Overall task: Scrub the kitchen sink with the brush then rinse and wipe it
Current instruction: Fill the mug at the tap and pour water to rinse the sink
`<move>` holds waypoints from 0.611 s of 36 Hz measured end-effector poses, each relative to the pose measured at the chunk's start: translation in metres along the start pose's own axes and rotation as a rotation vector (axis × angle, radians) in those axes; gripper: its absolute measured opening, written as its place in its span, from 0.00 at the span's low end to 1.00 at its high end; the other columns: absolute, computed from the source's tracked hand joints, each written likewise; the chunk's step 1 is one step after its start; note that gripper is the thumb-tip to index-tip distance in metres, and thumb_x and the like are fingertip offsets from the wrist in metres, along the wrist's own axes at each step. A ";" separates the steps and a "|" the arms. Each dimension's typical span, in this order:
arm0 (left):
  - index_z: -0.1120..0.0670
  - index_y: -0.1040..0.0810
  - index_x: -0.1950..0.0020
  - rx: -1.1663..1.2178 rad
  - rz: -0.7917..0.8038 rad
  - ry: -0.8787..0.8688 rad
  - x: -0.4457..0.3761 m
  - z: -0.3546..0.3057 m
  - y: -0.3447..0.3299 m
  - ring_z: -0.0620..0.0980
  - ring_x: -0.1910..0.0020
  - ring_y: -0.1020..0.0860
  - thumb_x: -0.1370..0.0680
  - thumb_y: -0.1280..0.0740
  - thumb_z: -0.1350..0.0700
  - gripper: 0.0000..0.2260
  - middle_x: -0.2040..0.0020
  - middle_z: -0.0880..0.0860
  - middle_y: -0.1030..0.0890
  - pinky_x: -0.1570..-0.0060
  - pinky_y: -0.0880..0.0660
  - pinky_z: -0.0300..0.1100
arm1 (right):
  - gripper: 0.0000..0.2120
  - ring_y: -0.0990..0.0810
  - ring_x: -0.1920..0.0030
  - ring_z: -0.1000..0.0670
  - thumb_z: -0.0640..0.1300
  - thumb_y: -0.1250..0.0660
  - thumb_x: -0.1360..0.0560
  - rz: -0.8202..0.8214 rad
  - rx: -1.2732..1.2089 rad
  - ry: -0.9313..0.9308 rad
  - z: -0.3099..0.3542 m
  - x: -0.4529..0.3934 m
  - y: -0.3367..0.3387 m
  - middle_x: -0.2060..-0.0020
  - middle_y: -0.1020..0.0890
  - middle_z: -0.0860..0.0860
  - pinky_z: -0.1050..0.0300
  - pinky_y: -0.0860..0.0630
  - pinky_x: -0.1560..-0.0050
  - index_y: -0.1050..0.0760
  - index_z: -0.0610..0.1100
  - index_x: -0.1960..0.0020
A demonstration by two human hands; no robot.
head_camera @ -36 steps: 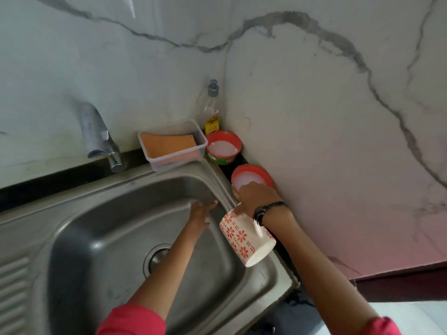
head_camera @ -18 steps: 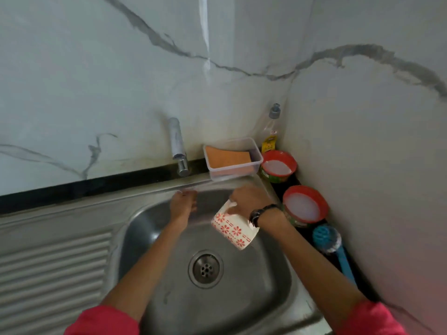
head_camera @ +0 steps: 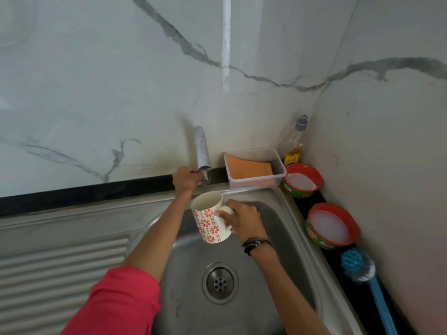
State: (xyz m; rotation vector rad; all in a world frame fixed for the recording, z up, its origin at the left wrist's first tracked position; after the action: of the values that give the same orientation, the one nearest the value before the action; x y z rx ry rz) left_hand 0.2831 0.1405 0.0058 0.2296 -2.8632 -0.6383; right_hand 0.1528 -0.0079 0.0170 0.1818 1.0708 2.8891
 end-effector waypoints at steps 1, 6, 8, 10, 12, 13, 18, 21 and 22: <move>0.63 0.21 0.57 0.098 0.001 0.052 -0.003 0.011 0.001 0.49 0.65 0.22 0.28 0.29 0.63 0.03 0.64 0.55 0.20 0.70 0.26 0.29 | 0.13 0.20 0.48 0.46 0.52 0.34 0.26 -0.009 -0.016 -0.012 -0.003 0.000 -0.002 0.49 0.17 0.45 0.46 0.24 0.46 0.23 0.43 0.48; 0.65 0.20 0.53 0.502 0.053 0.343 -0.011 0.061 -0.005 0.45 0.75 0.20 0.27 0.31 0.65 0.05 0.74 0.52 0.19 0.70 0.22 0.35 | 0.13 0.19 0.50 0.48 0.52 0.33 0.26 -0.089 -0.074 -0.046 -0.013 -0.004 -0.004 0.51 0.17 0.46 0.49 0.22 0.48 0.23 0.43 0.49; 0.63 0.21 0.58 0.592 0.093 0.393 -0.008 0.067 -0.011 0.45 0.77 0.21 0.25 0.33 0.64 0.03 0.76 0.52 0.20 0.75 0.24 0.34 | 0.13 0.19 0.51 0.48 0.51 0.32 0.27 -0.125 -0.100 -0.049 -0.015 -0.004 -0.003 0.51 0.17 0.46 0.52 0.22 0.49 0.22 0.42 0.49; 0.62 0.21 0.58 0.647 0.125 0.432 -0.004 0.074 -0.017 0.44 0.77 0.21 0.24 0.34 0.63 0.04 0.76 0.51 0.20 0.76 0.24 0.33 | 0.13 0.19 0.50 0.49 0.49 0.31 0.27 -0.166 -0.136 -0.049 -0.016 -0.002 -0.002 0.51 0.17 0.47 0.55 0.22 0.49 0.21 0.42 0.48; 0.61 0.21 0.56 0.706 0.144 0.462 -0.002 0.080 -0.021 0.44 0.77 0.21 0.24 0.33 0.63 0.03 0.75 0.51 0.19 0.76 0.25 0.33 | 0.12 0.20 0.52 0.51 0.47 0.30 0.28 -0.208 -0.178 -0.046 -0.018 0.000 -0.002 0.52 0.17 0.47 0.58 0.23 0.51 0.21 0.41 0.48; 0.61 0.21 0.57 0.730 0.143 0.467 -0.002 0.081 -0.022 0.44 0.78 0.21 0.25 0.33 0.63 0.02 0.75 0.51 0.19 0.76 0.25 0.33 | 0.12 0.20 0.53 0.52 0.46 0.29 0.29 -0.224 -0.208 -0.043 -0.019 0.001 -0.002 0.52 0.17 0.48 0.62 0.24 0.52 0.21 0.41 0.48; 0.62 0.24 0.61 0.758 0.147 0.484 -0.005 0.080 -0.024 0.45 0.78 0.21 0.25 0.34 0.66 0.05 0.76 0.52 0.20 0.77 0.25 0.34 | 0.17 0.22 0.54 0.57 0.43 0.27 0.31 -0.283 -0.332 -0.050 -0.025 0.004 -0.013 0.49 0.18 0.49 0.79 0.31 0.56 0.21 0.42 0.43; 0.62 0.24 0.61 0.752 0.155 0.509 -0.008 0.084 -0.025 0.45 0.78 0.21 0.24 0.34 0.65 0.06 0.76 0.53 0.20 0.76 0.23 0.35 | 0.19 0.21 0.46 0.52 0.41 0.26 0.31 -0.278 -0.378 -0.068 -0.030 0.002 -0.024 0.45 0.18 0.49 0.60 0.24 0.44 0.22 0.43 0.40; 0.62 0.23 0.61 0.754 0.160 0.522 -0.008 0.086 -0.026 0.45 0.78 0.21 0.24 0.34 0.64 0.05 0.76 0.53 0.20 0.76 0.24 0.36 | 0.19 0.21 0.45 0.52 0.41 0.26 0.31 -0.283 -0.387 -0.069 -0.030 0.002 -0.026 0.45 0.18 0.49 0.57 0.24 0.42 0.22 0.43 0.40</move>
State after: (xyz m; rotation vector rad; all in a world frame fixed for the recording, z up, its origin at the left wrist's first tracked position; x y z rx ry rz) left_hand 0.2740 0.1533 -0.0834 0.2239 -2.4294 0.4893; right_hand 0.1476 -0.0073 -0.0222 0.1003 0.4651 2.7368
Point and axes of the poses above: each hand's wrist, its own x-axis away from the middle knuckle, its own y-axis out of the back of the hand, z = x × y, the point moved 10 cm from there along -x, towards the middle knuckle
